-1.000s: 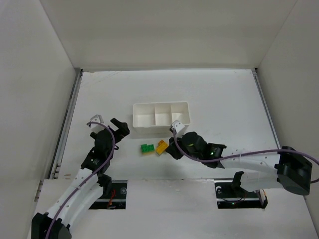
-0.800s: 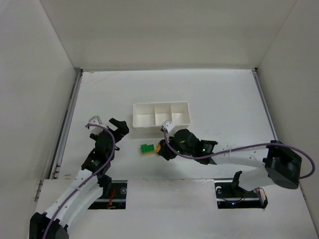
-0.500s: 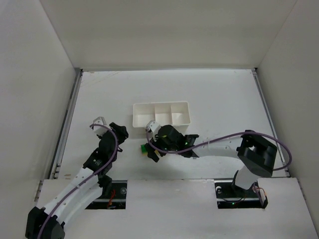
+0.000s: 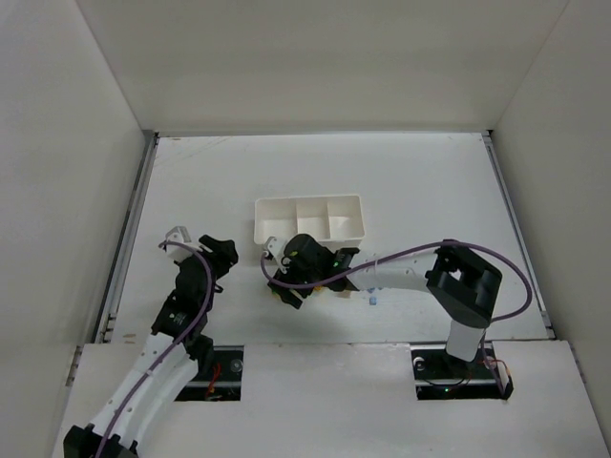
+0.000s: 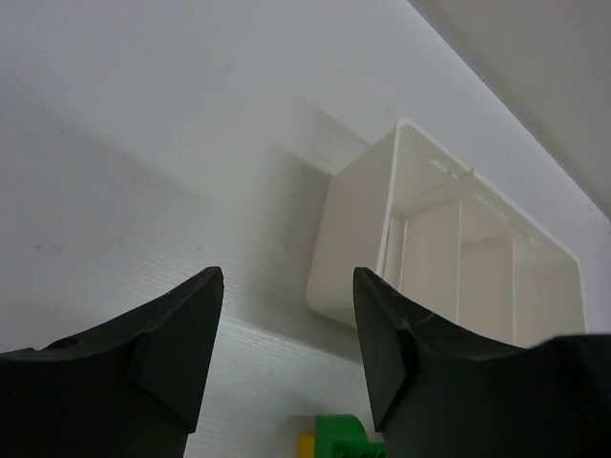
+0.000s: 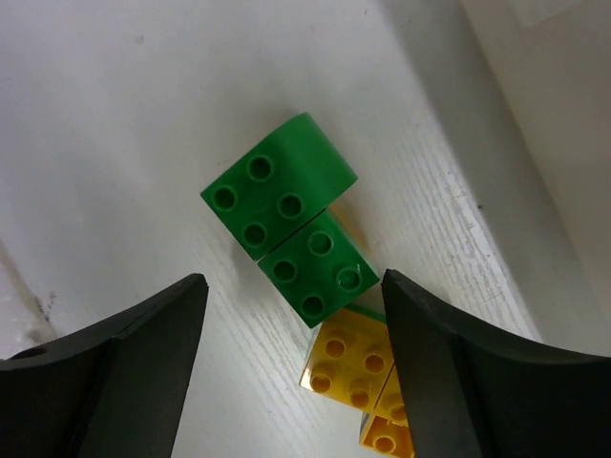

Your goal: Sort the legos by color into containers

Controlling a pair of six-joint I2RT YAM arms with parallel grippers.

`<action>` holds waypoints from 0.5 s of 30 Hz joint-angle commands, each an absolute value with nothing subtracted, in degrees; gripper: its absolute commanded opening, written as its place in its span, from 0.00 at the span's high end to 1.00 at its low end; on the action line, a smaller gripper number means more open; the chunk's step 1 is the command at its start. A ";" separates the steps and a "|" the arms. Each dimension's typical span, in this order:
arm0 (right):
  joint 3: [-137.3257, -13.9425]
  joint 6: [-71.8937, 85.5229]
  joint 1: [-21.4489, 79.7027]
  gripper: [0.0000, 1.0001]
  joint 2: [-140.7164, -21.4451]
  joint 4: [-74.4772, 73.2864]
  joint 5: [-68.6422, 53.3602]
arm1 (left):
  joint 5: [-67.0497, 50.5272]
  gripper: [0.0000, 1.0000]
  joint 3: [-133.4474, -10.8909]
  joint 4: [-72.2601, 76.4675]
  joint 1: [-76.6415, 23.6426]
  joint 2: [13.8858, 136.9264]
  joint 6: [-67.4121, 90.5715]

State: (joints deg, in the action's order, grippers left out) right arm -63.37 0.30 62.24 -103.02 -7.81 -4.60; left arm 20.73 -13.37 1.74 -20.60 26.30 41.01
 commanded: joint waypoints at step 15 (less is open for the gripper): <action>-65.83 -3.69 62.53 0.31 -104.50 -5.98 -1.32 | 3.61 0.45 -12.92 -3.16 -12.52 28.56 42.89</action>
State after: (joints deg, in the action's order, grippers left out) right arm -63.51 -2.26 62.24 -104.44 -8.60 -2.76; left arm 7.03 -12.78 -1.87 -12.99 28.32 42.52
